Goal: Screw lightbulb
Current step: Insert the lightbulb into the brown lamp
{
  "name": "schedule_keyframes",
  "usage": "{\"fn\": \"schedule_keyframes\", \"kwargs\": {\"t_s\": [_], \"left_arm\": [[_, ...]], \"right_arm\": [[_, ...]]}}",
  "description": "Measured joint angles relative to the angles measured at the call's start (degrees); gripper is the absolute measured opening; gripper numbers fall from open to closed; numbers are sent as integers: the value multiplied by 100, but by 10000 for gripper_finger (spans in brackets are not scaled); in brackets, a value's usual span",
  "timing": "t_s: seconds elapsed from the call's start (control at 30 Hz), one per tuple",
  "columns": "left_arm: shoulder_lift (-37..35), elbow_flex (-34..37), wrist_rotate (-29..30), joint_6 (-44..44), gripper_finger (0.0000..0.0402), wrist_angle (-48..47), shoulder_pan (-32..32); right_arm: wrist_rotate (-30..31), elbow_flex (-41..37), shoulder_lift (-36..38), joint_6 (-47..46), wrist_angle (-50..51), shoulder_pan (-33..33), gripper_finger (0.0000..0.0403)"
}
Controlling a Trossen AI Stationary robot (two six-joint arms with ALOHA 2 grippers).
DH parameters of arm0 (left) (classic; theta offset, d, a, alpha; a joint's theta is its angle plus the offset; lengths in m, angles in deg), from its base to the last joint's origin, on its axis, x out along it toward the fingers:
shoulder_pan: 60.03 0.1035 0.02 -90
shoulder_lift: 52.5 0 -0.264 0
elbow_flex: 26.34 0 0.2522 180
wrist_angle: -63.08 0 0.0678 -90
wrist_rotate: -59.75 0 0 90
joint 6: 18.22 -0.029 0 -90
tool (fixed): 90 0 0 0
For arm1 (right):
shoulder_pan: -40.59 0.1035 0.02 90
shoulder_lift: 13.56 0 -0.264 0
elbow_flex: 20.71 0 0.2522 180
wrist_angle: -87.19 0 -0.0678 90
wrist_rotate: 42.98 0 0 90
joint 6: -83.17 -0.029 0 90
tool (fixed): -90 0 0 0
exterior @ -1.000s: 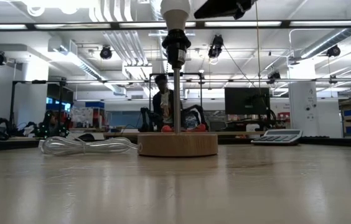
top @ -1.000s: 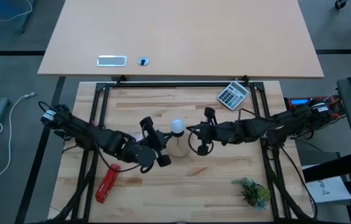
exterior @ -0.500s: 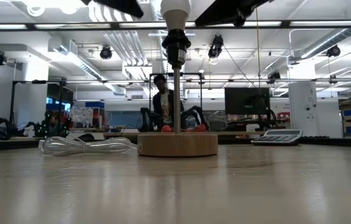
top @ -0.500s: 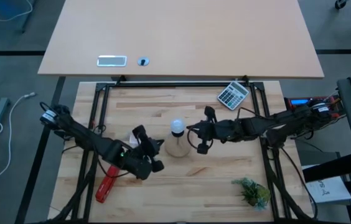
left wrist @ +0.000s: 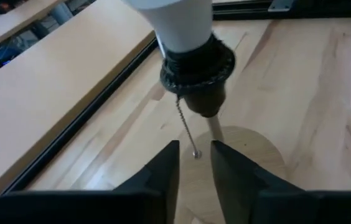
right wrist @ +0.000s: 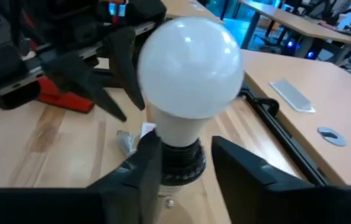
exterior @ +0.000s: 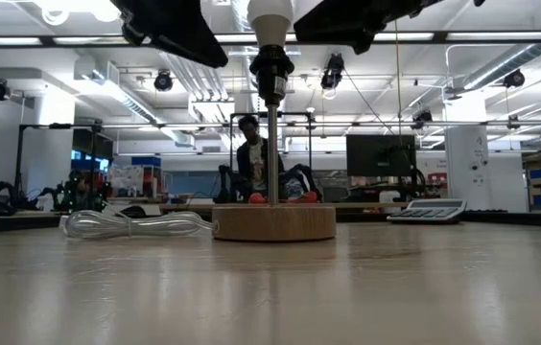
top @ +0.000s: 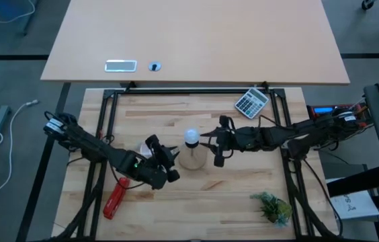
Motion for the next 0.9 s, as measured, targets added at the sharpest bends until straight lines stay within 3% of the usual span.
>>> {"fn": "schedule_keyframes", "kwargs": {"t_s": [0.2, 0.5, 0.7, 0.9], "left_arm": [[0, 136, 26, -789, 127, 968, 154], [-2, 441, -297, -758, 160, 1222, 282], [2, 1111, -313, -1041, 163, 2498, 446], [2, 1730, -1099, -1353, 151, 4024, 758]], "right_arm": [[-8, -16, -189, 18, -367, -7, 195], [-35, -22, -494, -62, -834, -202, 263], [-324, -22, -657, -185, -1200, -297, 286], [-324, -22, -674, -156, -1338, -330, 281]]}}
